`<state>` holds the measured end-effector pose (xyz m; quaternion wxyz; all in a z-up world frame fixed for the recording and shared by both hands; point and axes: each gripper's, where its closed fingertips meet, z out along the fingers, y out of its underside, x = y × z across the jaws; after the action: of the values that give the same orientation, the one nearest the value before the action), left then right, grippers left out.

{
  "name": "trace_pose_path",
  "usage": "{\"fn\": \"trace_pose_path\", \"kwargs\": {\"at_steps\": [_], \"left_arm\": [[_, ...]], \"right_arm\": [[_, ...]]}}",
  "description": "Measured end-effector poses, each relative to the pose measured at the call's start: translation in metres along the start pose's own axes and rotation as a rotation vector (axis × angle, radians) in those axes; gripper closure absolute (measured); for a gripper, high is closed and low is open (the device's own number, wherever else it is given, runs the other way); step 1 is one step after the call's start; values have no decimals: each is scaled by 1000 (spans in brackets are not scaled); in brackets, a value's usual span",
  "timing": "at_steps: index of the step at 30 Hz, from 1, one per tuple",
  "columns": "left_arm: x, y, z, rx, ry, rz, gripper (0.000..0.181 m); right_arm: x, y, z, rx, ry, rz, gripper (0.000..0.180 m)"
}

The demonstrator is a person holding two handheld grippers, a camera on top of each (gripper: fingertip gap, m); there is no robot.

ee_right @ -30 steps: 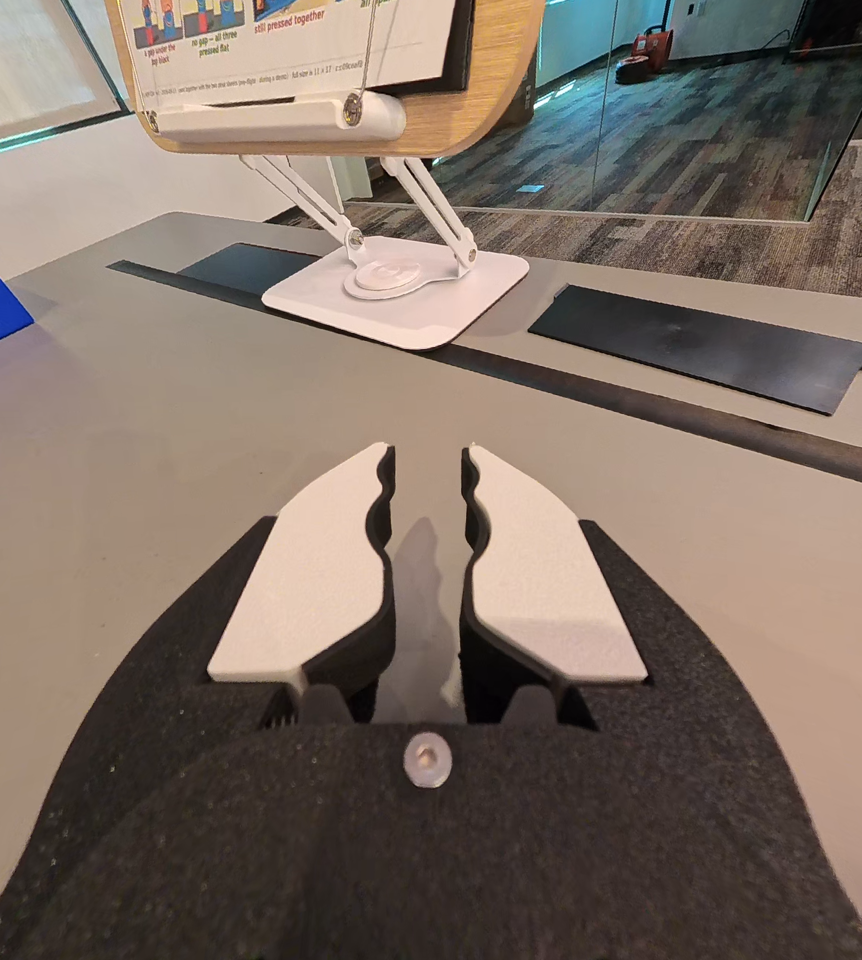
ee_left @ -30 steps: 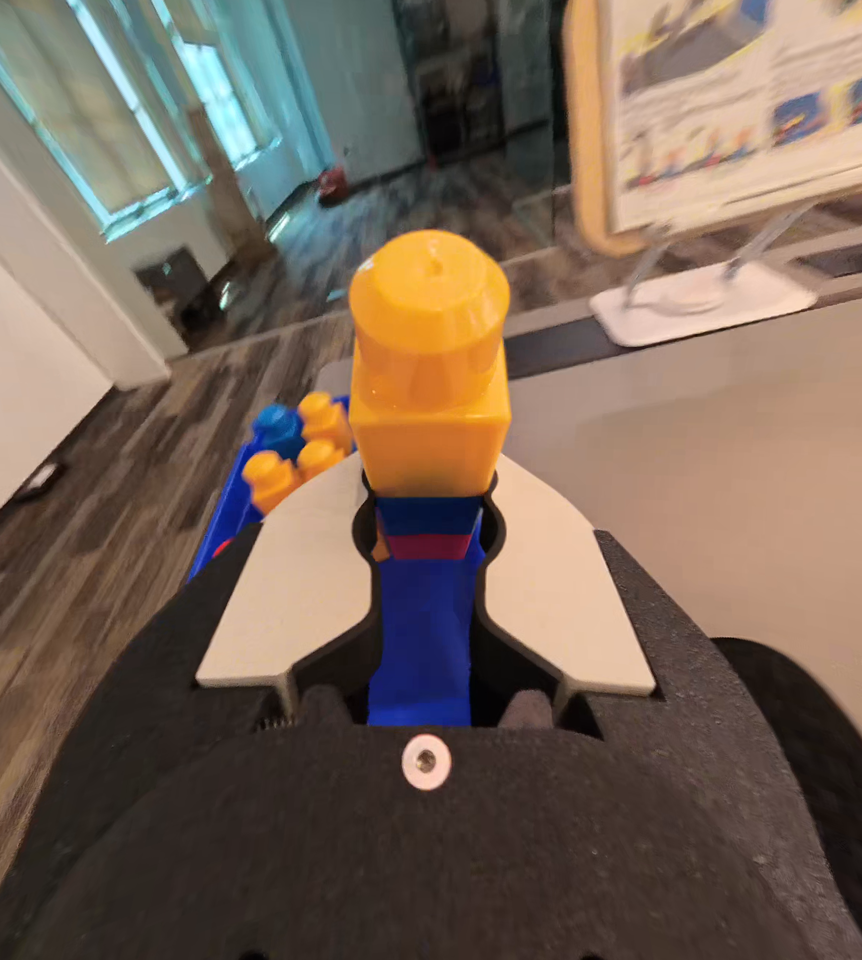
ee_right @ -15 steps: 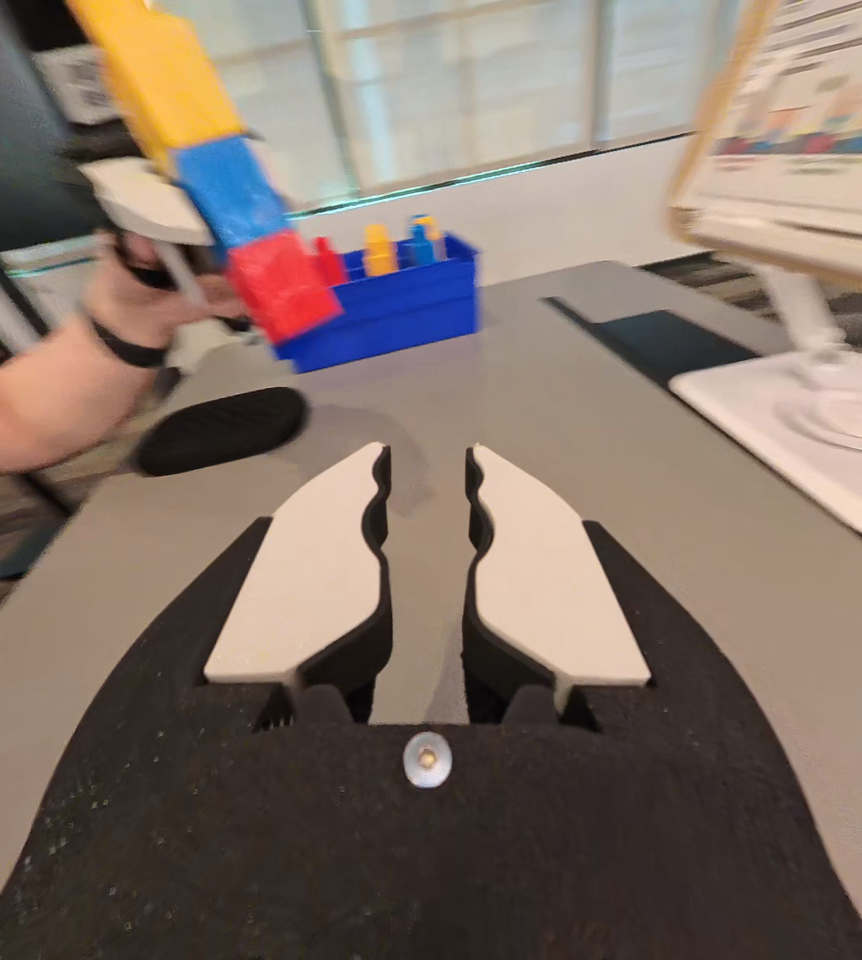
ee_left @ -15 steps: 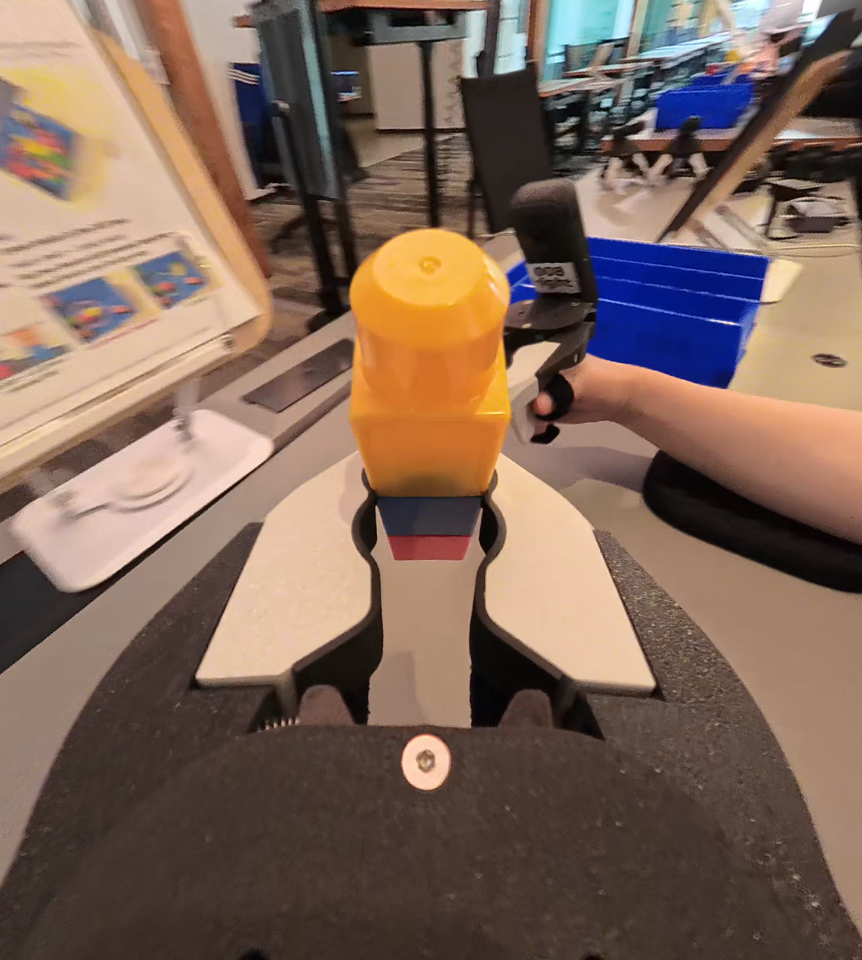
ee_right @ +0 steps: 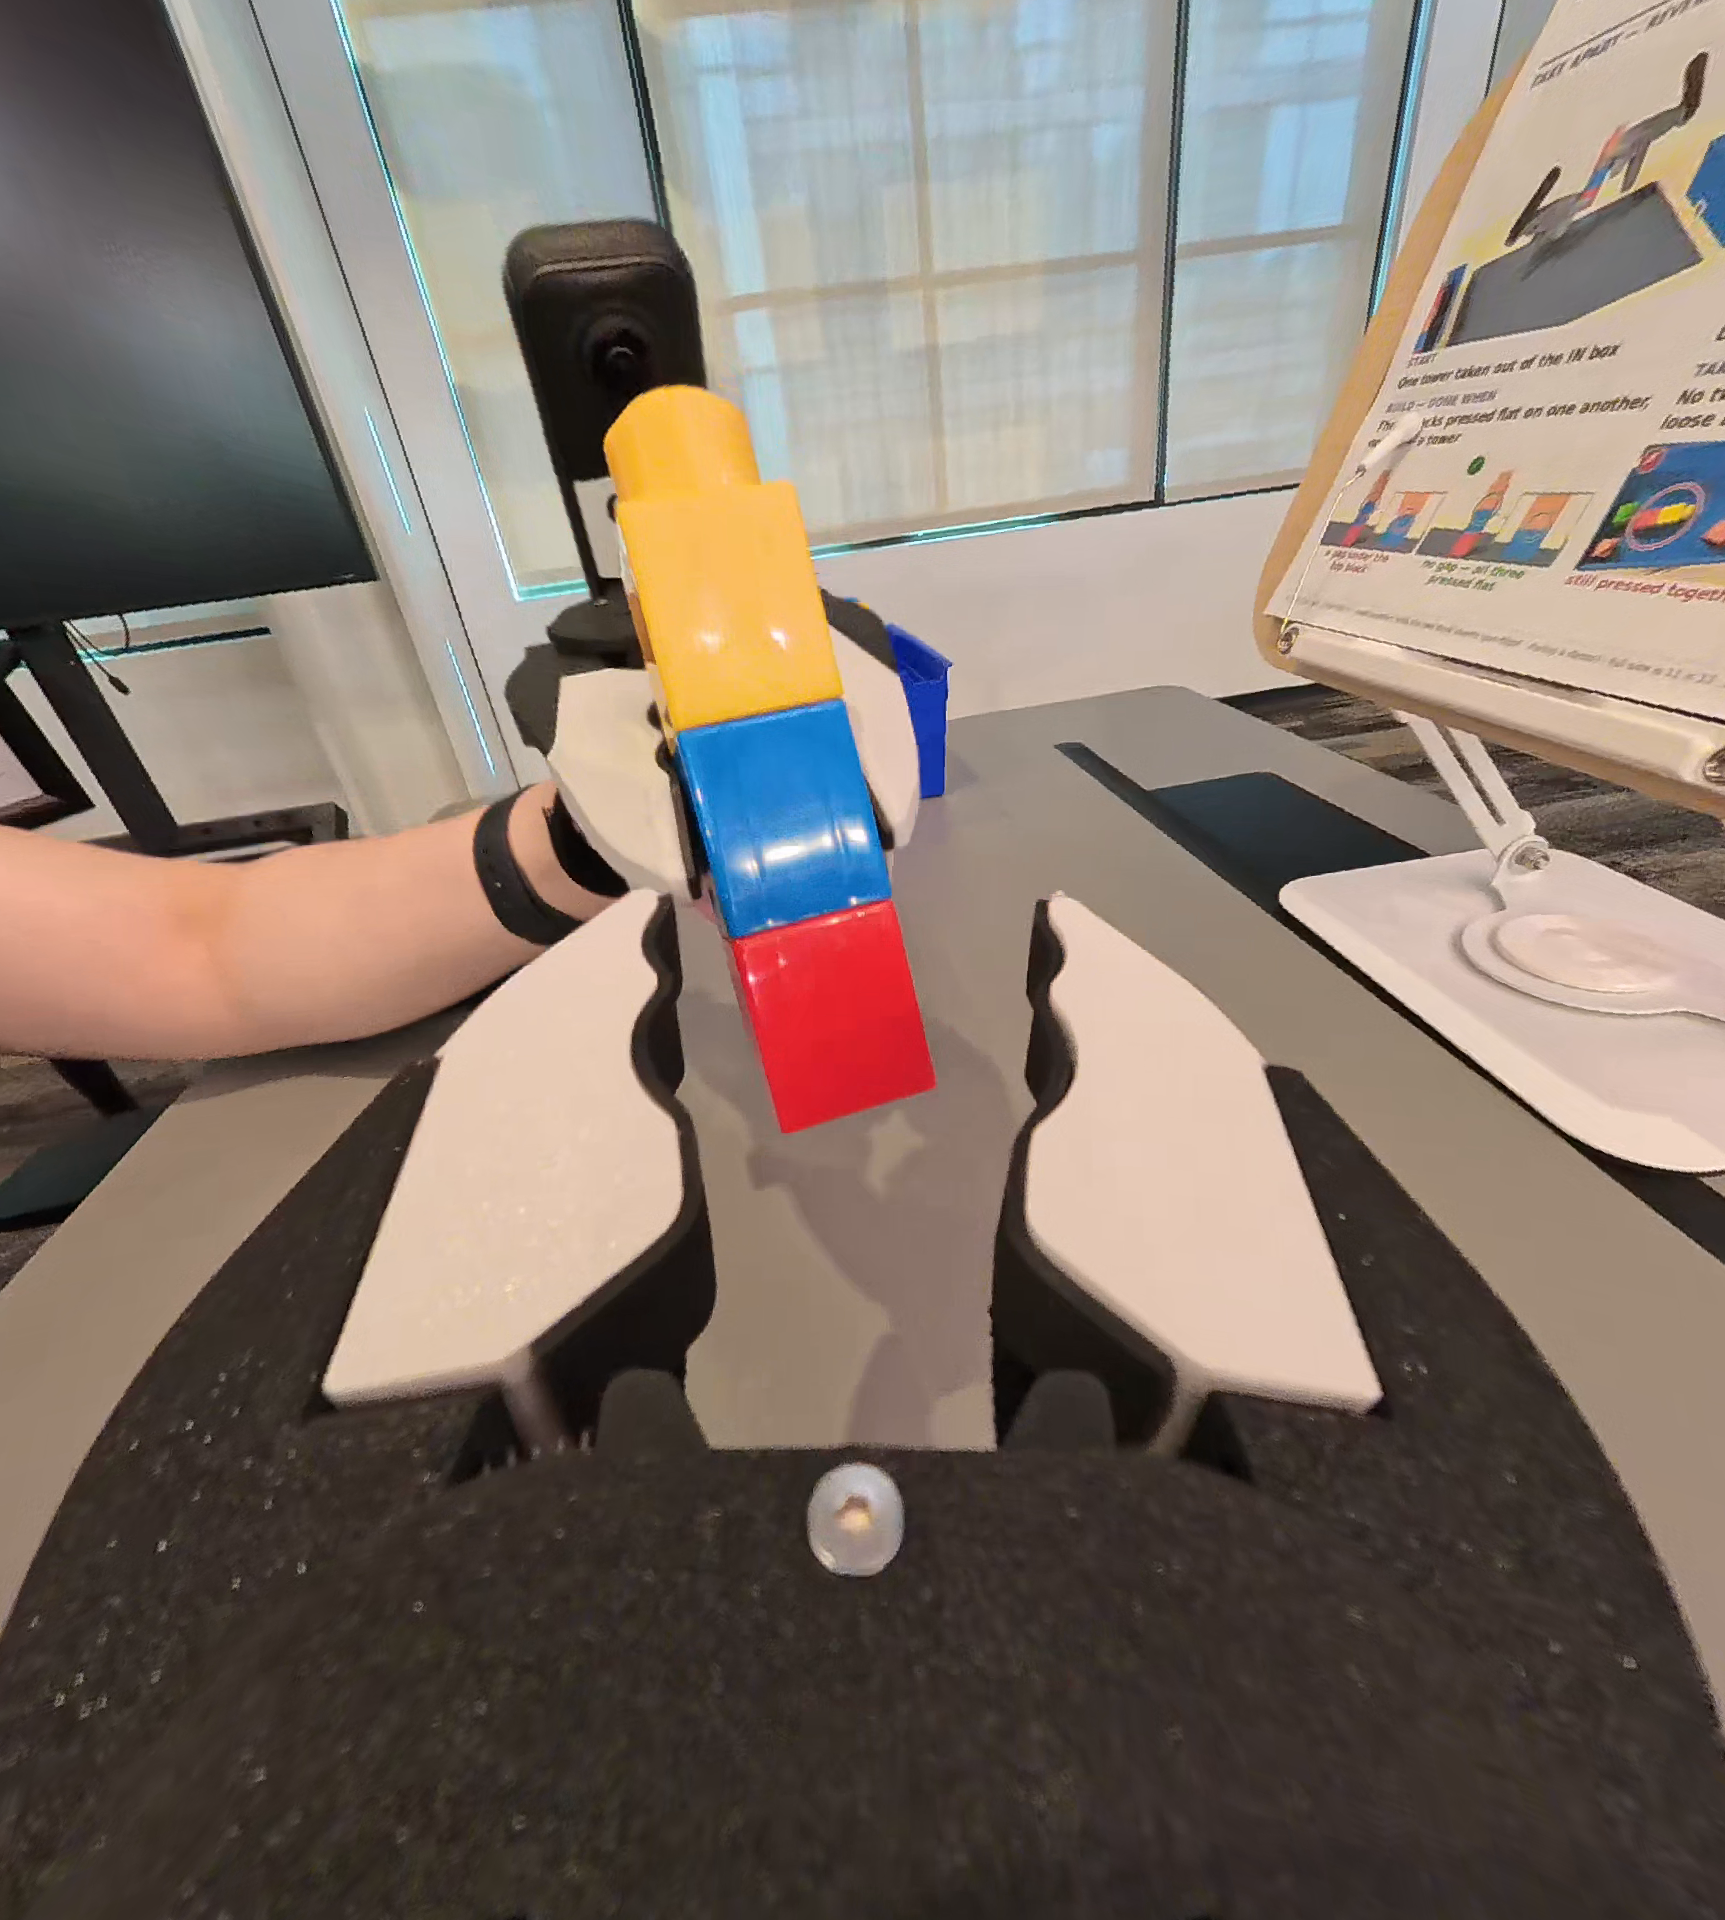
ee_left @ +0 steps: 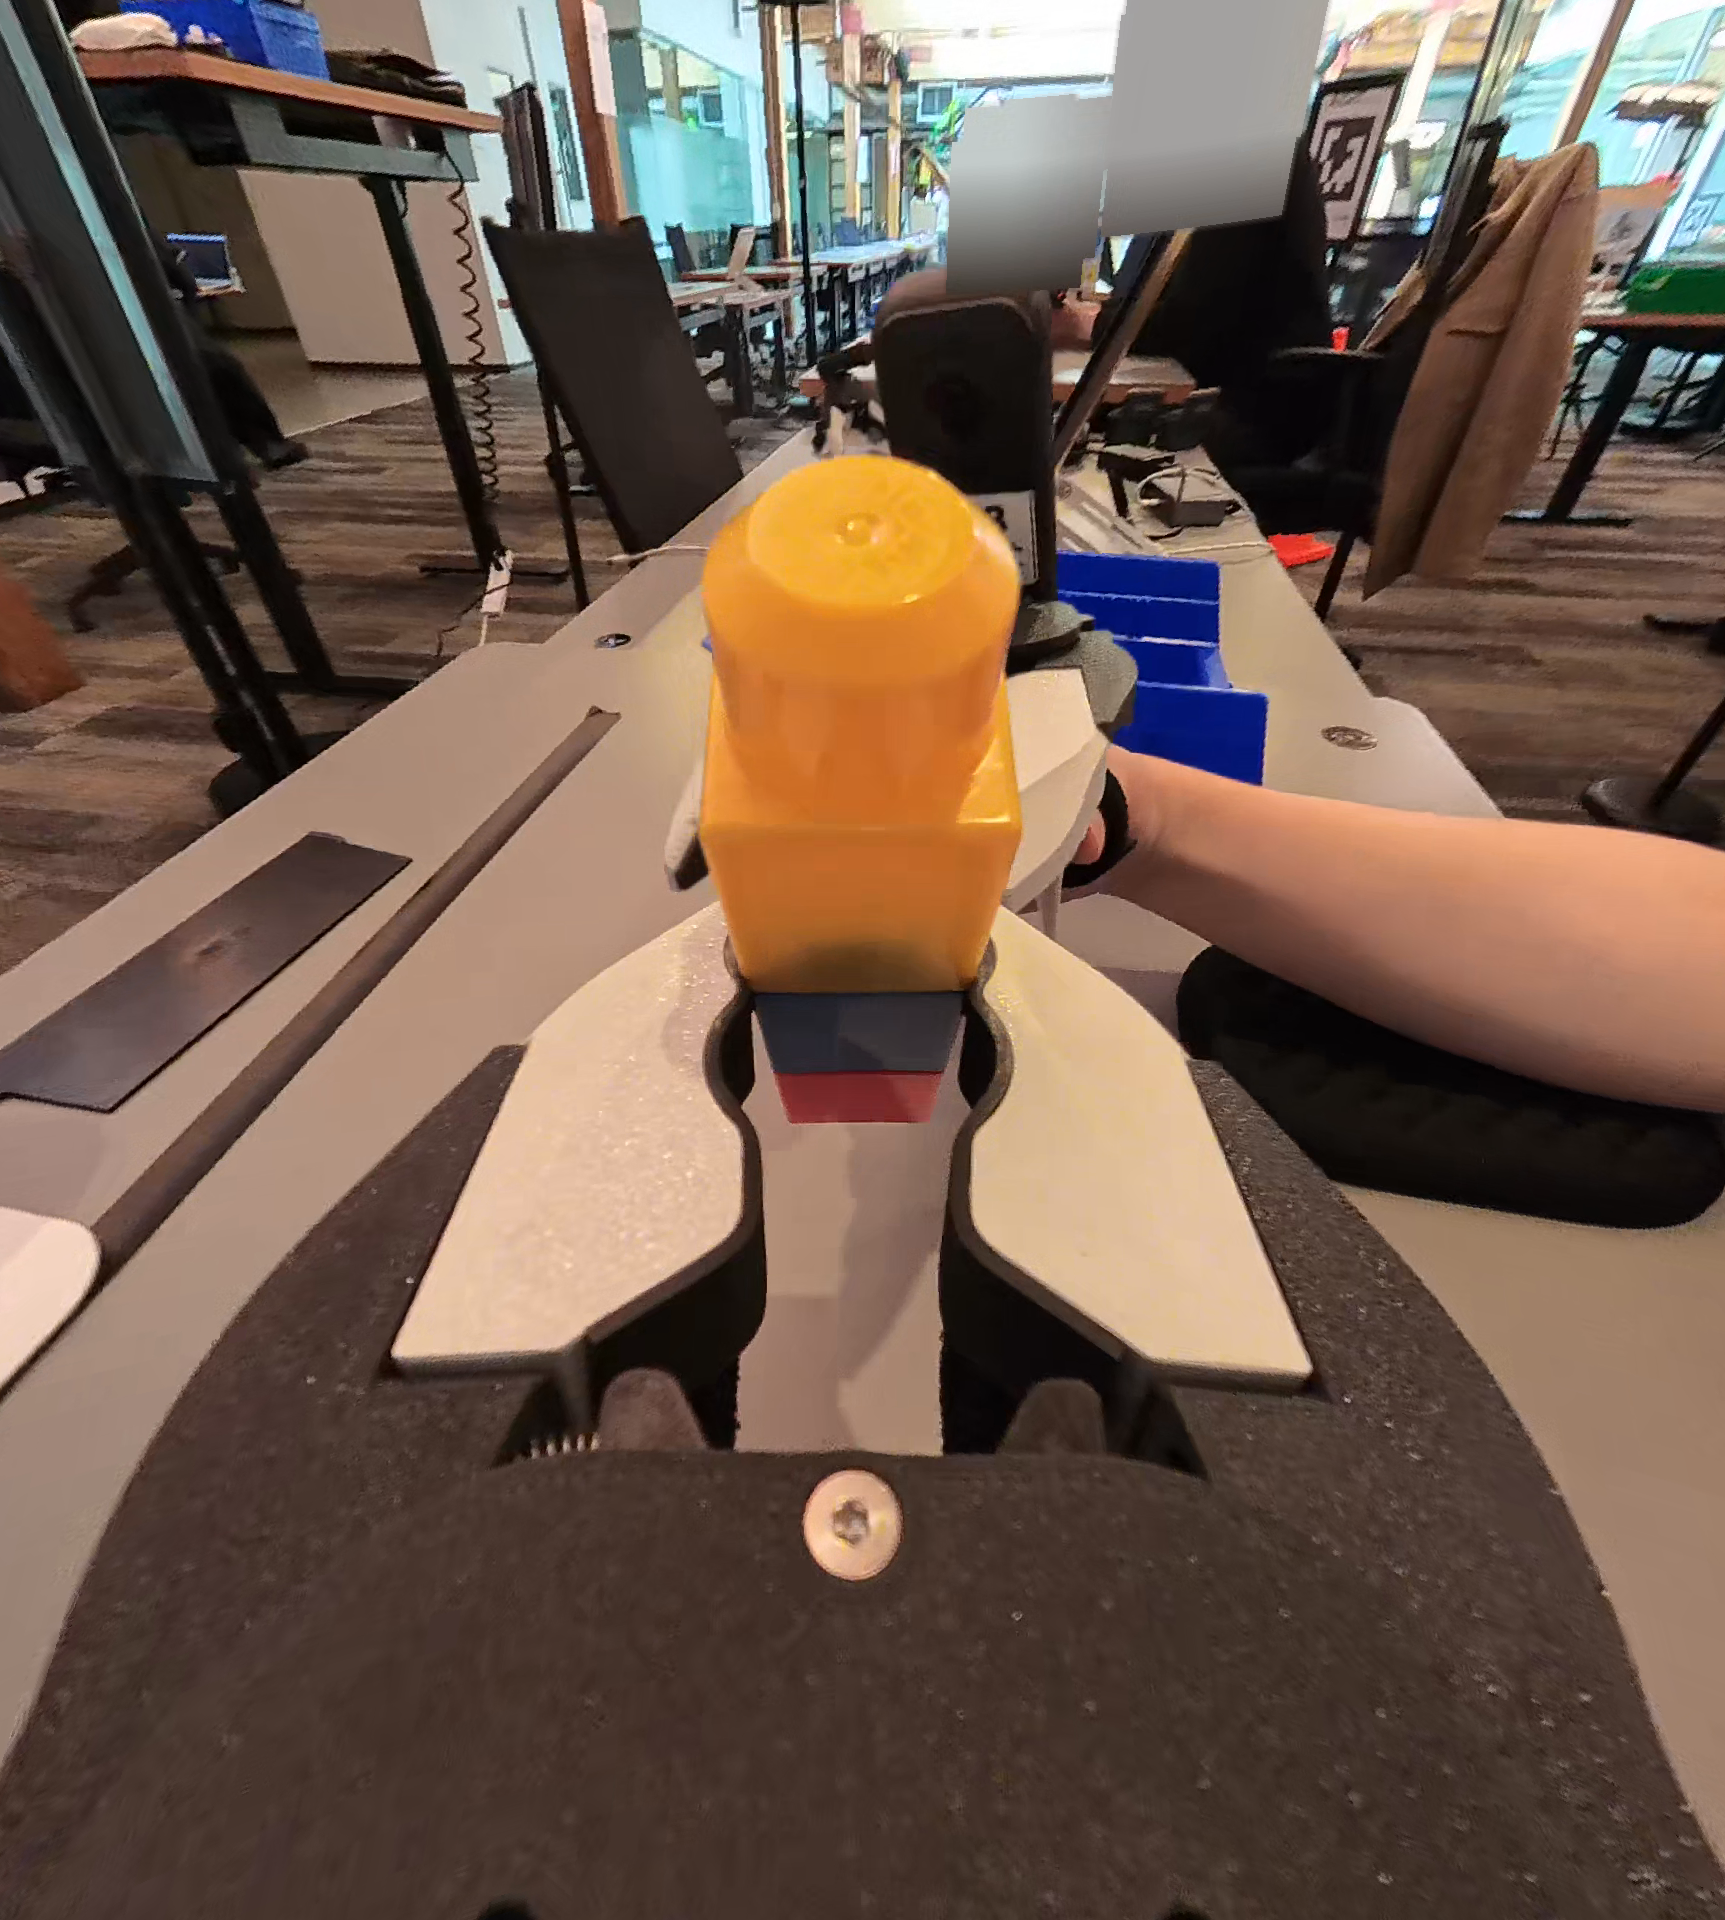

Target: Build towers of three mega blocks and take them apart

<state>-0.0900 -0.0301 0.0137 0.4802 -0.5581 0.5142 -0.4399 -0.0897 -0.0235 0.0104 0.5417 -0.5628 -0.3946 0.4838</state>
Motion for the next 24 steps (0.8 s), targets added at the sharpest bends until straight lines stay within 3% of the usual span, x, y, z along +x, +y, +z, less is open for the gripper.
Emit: {"fn": "trace_pose_path", "kwargs": {"at_steps": [7, 24], "left_arm": [[7, 9, 3, 11, 70, -65, 145], [13, 3, -10, -32, 59, -44, 145]], "right_arm": [[-10, 29, 22, -138, -56, 6, 112], [-33, 33, 35, -146, -220, 85, 122]]}}
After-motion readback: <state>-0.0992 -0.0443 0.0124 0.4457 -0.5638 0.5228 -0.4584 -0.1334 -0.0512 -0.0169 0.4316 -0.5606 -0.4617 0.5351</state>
